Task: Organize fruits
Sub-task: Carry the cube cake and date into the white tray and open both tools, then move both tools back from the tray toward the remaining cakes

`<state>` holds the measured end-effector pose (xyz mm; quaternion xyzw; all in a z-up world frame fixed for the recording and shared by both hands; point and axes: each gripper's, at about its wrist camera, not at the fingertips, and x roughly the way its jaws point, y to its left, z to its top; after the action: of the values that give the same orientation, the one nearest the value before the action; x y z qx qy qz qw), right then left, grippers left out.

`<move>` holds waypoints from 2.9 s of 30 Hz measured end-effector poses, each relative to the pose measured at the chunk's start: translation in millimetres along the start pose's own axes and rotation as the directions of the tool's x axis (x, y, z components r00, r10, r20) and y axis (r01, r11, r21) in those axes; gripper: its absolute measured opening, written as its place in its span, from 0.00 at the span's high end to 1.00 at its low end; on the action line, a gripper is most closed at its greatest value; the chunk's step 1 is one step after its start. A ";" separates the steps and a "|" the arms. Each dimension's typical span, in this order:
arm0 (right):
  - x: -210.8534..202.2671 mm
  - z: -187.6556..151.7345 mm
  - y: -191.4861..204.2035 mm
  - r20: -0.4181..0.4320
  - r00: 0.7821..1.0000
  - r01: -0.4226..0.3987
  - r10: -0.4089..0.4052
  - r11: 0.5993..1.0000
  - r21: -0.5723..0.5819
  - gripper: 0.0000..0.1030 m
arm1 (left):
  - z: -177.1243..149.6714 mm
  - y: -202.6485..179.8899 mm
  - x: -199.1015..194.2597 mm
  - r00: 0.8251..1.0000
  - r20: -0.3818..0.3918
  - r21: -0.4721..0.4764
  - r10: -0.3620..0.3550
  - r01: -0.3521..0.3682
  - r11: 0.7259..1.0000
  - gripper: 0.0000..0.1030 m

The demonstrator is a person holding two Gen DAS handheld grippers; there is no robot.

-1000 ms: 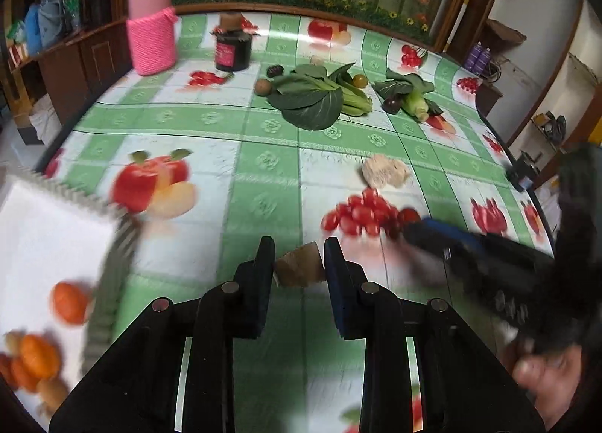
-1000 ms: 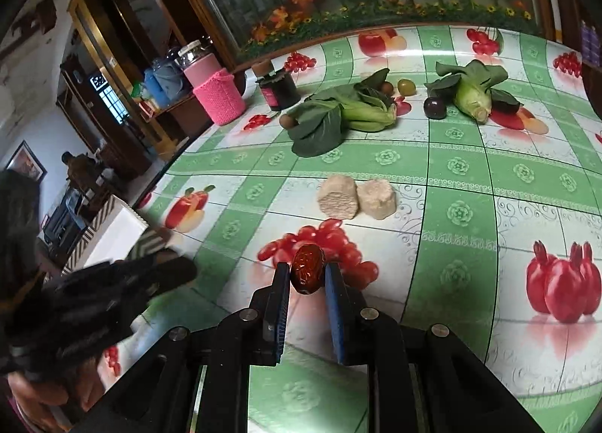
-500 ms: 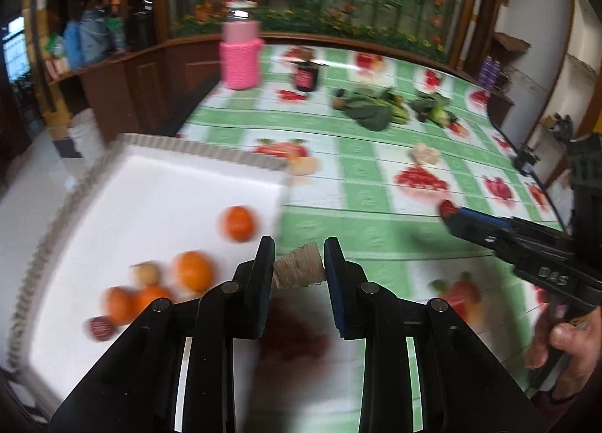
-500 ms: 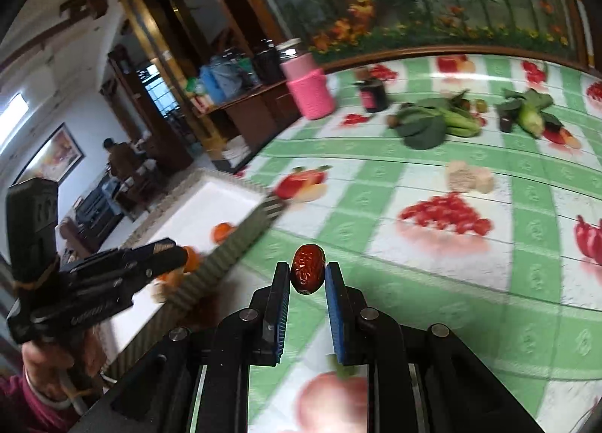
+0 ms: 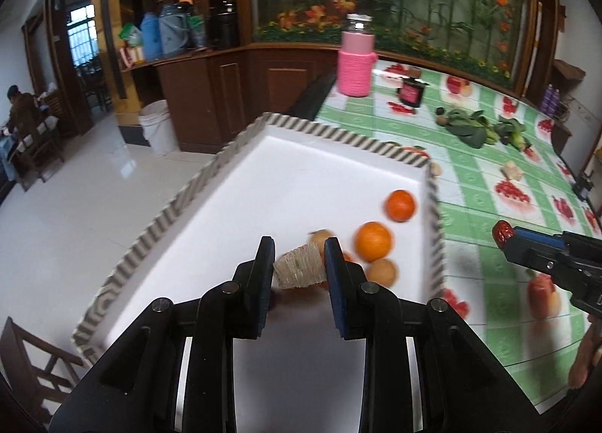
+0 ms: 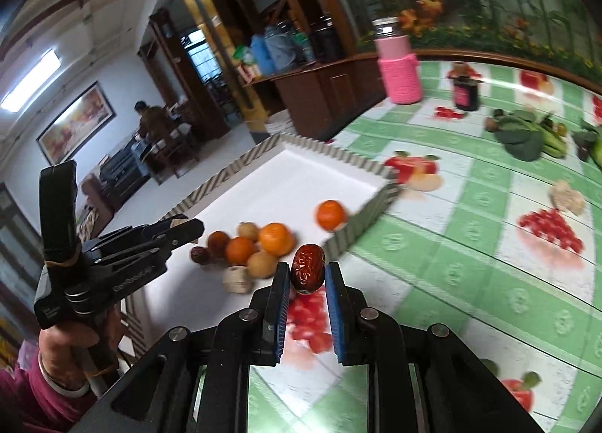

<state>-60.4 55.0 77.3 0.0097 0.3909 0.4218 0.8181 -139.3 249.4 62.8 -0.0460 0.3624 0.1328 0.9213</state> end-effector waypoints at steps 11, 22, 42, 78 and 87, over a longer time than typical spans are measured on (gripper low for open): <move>30.6 6.8 38.0 -0.055 0.997 -0.051 0.046 0.996 -0.078 0.82 | -10.3 33.1 2.0 0.998 -0.008 -0.031 0.058 -0.059 0.998 0.75; 46.5 3.3 58.8 -0.108 0.991 -0.086 0.074 0.989 -0.116 0.82 | -16.1 41.4 8.6 0.997 -0.029 -0.037 0.070 -0.071 0.997 0.75; 96.5 -5.7 90.8 -0.252 0.966 -0.116 0.064 0.973 -0.198 0.82 | -18.9 49.9 25.0 0.994 -0.080 -0.050 0.075 -0.079 0.996 0.75; -6.6 0.0 -21.9 -0.056 0.995 0.083 -0.082 0.996 0.016 0.77 | 17.3 -51.1 -8.7 0.998 0.012 0.022 -0.061 0.061 0.998 0.48; -41.5 -10.8 -106.2 -0.041 0.973 0.233 -0.229 0.964 0.129 0.74 | 32.0 -133.8 12.6 0.986 -0.025 0.109 -0.164 0.166 0.980 0.48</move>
<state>-8.9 -45.8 59.3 0.0133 0.4269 0.2967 0.8541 -72.3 129.3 76.1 -0.0261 0.3716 0.0352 0.9274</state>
